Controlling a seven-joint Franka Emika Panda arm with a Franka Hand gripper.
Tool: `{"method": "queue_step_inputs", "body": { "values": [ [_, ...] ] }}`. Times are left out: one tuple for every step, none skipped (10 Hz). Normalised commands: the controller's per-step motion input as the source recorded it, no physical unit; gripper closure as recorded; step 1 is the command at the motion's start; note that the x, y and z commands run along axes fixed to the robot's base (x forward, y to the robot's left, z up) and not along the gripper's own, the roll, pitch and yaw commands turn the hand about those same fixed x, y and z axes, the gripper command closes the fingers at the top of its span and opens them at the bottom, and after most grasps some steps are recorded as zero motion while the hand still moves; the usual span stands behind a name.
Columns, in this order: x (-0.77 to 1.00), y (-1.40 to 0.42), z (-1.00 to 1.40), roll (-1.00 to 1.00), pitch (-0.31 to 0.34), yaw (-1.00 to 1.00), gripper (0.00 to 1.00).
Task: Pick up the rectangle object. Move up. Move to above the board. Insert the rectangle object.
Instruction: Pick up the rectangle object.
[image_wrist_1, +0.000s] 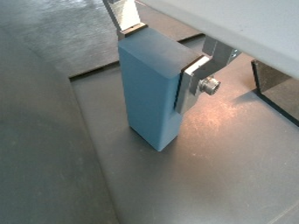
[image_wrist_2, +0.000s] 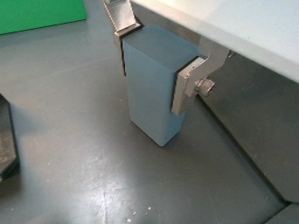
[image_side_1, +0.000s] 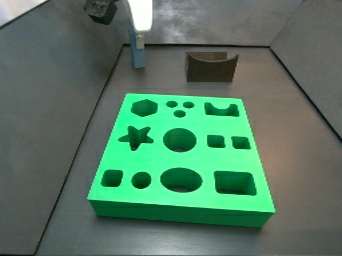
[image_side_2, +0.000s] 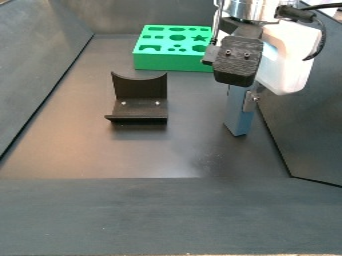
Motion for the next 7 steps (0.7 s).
{"method": "queue_step_inputs", "body": {
  "values": [
    [0.0, 0.0, 0.0, 0.0, 0.0, 0.0, 1.0],
    [0.0, 0.0, 0.0, 0.0, 0.0, 0.0, 1.0],
    [0.0, 0.0, 0.0, 0.0, 0.0, 0.0, 1.0],
    [0.0, 0.0, 0.0, 0.0, 0.0, 0.0, 1.0],
    [0.0, 0.0, 0.0, 0.0, 0.0, 0.0, 1.0],
    [0.0, 0.0, 0.0, 0.0, 0.0, 0.0, 1.0],
    [0.0, 0.0, 0.0, 0.0, 0.0, 0.0, 1.0]
  ]
}}
